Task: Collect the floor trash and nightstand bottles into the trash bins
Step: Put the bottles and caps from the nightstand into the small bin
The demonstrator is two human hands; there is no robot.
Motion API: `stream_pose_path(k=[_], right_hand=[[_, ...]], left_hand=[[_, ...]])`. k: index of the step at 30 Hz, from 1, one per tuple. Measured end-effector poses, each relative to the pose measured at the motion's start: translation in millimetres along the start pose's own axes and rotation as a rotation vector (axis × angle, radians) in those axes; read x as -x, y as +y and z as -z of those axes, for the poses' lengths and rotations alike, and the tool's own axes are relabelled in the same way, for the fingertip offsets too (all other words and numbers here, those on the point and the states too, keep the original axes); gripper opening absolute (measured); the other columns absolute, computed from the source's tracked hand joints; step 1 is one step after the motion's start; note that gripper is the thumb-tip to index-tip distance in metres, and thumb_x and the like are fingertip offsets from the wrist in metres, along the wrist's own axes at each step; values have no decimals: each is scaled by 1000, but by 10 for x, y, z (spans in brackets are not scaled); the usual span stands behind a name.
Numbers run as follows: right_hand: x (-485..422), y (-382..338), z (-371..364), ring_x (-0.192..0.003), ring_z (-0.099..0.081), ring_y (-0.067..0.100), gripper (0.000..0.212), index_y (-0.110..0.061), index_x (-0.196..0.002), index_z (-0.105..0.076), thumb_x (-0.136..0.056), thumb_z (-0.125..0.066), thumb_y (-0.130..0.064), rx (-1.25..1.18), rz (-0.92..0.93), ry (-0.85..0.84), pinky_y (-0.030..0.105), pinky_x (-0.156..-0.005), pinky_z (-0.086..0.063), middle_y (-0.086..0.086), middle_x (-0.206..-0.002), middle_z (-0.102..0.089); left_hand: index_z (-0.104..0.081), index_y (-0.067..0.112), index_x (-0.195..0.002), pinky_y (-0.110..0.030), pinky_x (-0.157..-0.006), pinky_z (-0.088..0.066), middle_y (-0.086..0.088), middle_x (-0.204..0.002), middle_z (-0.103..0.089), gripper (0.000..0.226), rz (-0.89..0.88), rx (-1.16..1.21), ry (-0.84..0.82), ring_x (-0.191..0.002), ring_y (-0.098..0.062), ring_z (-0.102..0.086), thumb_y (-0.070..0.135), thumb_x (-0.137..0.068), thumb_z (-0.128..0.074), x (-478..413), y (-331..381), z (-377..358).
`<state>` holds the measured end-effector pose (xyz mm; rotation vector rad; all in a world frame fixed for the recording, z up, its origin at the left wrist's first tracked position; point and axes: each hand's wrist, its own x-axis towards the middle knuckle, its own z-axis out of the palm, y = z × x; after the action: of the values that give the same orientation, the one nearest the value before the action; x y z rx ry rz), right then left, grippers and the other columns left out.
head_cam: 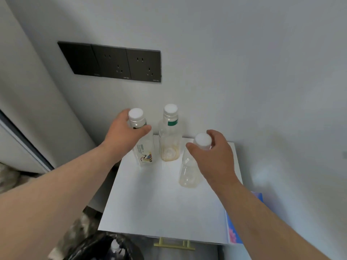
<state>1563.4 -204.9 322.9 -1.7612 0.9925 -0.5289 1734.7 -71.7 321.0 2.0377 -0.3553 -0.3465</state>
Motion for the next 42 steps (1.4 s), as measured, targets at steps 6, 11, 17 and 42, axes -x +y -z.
stream_pose_path(k=[6, 11, 17, 42], right_hand=[[8, 175, 31, -88, -57, -2, 39, -30, -100, -55, -69, -80, -30, -26, 16, -39, 19, -72, -43, -19, -92, -61], [83, 280, 52, -96, -57, 0, 46, -31, -107, -55, -70, -80, -22, -18, 30, -89, 15, -74, -41, -22, -100, -60], [234, 101, 69, -98, -62, 0, 41, -37, -101, -58, -67, -80, -27, -55, 93, -100, 26, -87, -50, -20, -101, -66], [1815, 671, -2089, -88, -64, -6, 24, -35, -91, -66, -70, -76, -31, 193, 22, -725, 16, -73, -45, -20, -90, -71]], left_hand=[[-59, 23, -114, -31, -87, -48, 6, -109, -65, 34, 4, 133, 41, -102, -15, -61, 20, -82, -71, -18, -54, -74], [-62, 34, -93, -6, -66, -45, 22, -91, -66, 23, -110, 194, 62, -79, 12, -62, 16, -83, -70, 220, 44, 147], [-67, 39, -98, -30, -91, -49, 14, -100, -72, 25, -140, 280, 167, -97, -1, -66, 28, -77, -76, 754, -15, 711], [-66, 27, -89, -14, -68, -42, 12, -89, -70, 10, 609, 181, 90, -84, -3, -63, 18, -85, -68, 1954, -3170, 1231]])
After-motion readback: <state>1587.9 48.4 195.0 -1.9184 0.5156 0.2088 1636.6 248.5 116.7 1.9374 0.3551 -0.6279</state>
